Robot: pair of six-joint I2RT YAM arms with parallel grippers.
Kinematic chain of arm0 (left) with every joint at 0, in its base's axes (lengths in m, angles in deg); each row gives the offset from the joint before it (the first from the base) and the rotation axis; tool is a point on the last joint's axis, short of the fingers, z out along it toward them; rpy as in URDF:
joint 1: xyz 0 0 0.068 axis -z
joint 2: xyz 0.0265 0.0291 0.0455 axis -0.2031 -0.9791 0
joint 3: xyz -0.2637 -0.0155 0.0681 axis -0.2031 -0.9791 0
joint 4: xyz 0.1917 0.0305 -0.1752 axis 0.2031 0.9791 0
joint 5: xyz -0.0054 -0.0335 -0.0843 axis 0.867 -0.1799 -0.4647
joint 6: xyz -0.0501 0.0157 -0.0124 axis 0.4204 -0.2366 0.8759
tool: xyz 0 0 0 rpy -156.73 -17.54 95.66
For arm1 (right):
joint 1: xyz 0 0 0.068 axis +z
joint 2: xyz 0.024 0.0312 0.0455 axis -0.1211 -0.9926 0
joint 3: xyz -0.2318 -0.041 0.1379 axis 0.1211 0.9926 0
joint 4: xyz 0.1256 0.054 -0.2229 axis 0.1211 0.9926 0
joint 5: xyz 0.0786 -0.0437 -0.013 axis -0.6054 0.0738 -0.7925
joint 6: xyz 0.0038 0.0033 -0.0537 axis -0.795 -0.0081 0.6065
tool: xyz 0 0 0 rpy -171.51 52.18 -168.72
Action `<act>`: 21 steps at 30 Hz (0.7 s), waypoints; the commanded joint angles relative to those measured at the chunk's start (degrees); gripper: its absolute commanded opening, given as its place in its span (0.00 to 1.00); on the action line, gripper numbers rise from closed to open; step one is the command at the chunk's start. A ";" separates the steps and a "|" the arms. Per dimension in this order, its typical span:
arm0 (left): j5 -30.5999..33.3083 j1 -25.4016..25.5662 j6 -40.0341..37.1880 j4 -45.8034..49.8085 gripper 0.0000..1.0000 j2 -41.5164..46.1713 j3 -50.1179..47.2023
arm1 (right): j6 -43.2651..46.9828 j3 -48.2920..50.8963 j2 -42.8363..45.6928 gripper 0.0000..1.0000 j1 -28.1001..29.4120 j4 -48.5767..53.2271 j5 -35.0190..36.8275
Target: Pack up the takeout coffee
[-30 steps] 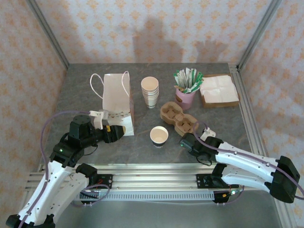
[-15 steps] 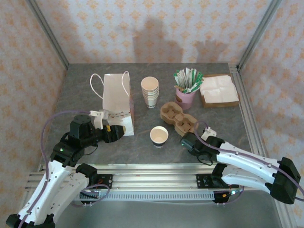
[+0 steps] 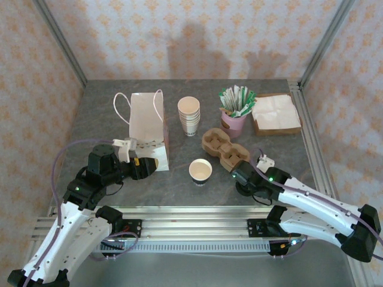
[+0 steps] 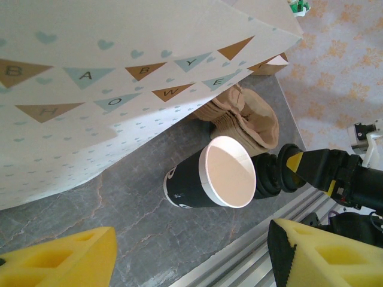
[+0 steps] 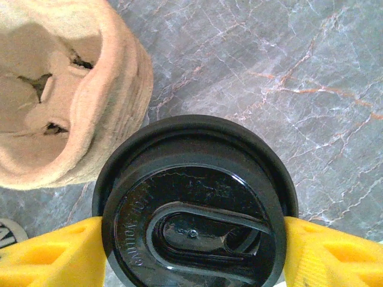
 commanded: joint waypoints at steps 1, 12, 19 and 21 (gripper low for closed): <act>0.62 0.72 -0.87 -0.33 0.69 -0.32 -0.43 | 6.41 -4.75 0.79 0.70 -0.31 5.58 -0.05; 0.33 1.01 -0.75 -0.45 0.69 -0.32 -0.49 | 25.08 -20.34 -6.71 0.69 -0.31 7.36 -7.29; 0.24 2.01 -0.49 -0.31 0.69 -0.23 -0.56 | 28.78 -27.45 -16.22 0.68 1.13 3.73 -16.28; 0.15 2.67 -0.38 -0.20 0.69 -0.45 -0.55 | 29.34 -29.72 -19.30 0.68 2.41 3.41 -17.05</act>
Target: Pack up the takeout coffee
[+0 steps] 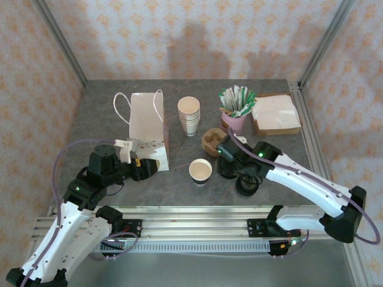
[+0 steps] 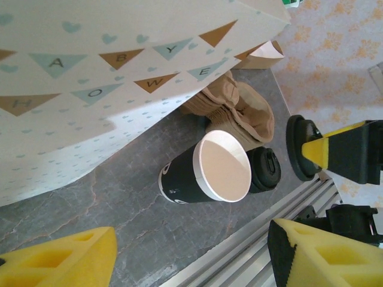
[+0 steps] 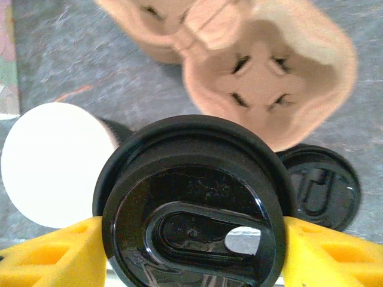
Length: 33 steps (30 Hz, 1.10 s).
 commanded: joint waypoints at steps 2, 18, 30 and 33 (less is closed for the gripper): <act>0.24 1.89 -0.18 0.09 0.69 -0.80 -0.39 | 3.62 -5.80 -4.91 0.68 2.69 -0.22 -3.58; 8.15 9.07 10.57 2.54 0.66 5.41 -3.11 | 7.15 -15.90 -19.64 0.68 4.69 0.77 -6.29; 10.87 14.18 12.38 -0.32 0.66 2.65 -4.96 | 7.49 -16.26 -23.54 0.69 4.74 0.23 -6.48; 11.45 15.14 12.87 -1.05 0.66 2.46 -5.50 | 7.15 -15.72 -23.68 0.69 4.76 -0.47 -6.37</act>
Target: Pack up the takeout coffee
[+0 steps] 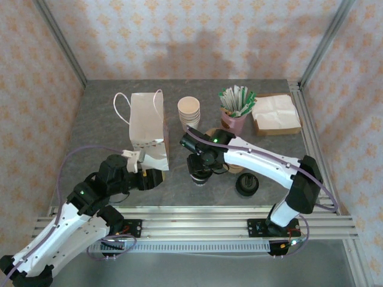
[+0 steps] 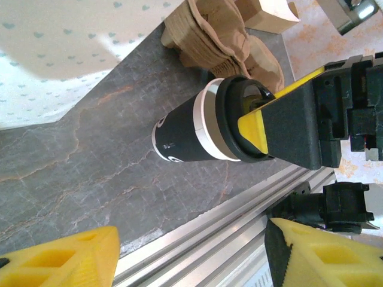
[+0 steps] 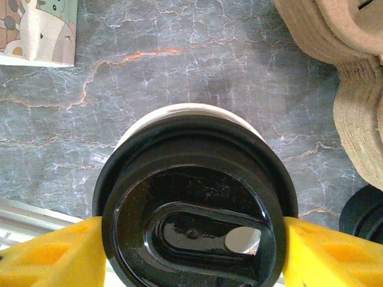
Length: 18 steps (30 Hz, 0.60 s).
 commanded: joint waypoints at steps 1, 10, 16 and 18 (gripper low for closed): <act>2.28 1.01 1.28 -2.21 0.66 -0.20 -1.08 | 0.32 -0.22 -0.24 0.69 0.51 0.38 0.43; 2.90 2.16 1.73 -3.88 0.66 -0.46 -2.41 | -0.04 0.15 -1.17 0.69 0.46 0.16 0.85; 3.21 2.70 1.91 -4.56 0.67 -1.03 -2.90 | -0.42 0.60 -1.41 0.69 0.47 -1.06 0.40; 3.41 2.91 1.90 -4.64 0.67 -1.14 -2.94 | -0.53 0.83 -1.64 0.69 0.49 -1.29 0.22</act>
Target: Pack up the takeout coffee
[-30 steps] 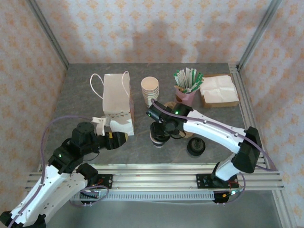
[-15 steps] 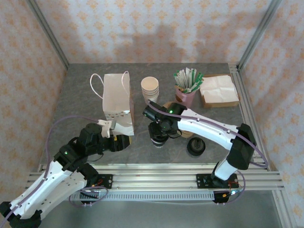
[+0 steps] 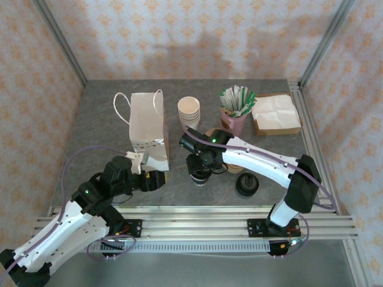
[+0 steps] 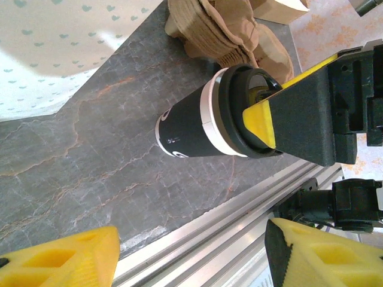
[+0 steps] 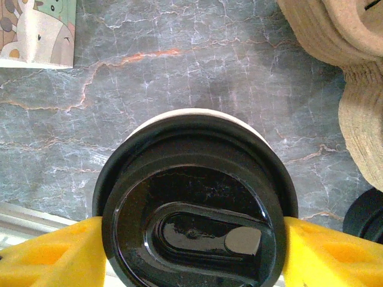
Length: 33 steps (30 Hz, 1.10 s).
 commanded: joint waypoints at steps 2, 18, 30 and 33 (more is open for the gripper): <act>1.93 0.73 0.83 -2.07 0.67 -0.37 -0.65 | -0.52 1.02 -1.09 0.69 0.51 -0.44 0.07; 2.82 1.52 1.19 -3.33 0.67 -1.23 -1.97 | -1.69 2.98 -1.81 0.69 1.02 -0.98 0.07; 3.24 1.68 1.26 -3.42 0.67 -1.52 -2.49 | -3.08 5.60 -2.28 0.69 1.74 -1.20 0.46; 3.14 1.70 1.34 -3.58 0.67 -1.64 -2.58 | -3.23 5.69 -2.97 0.69 2.15 -0.47 1.14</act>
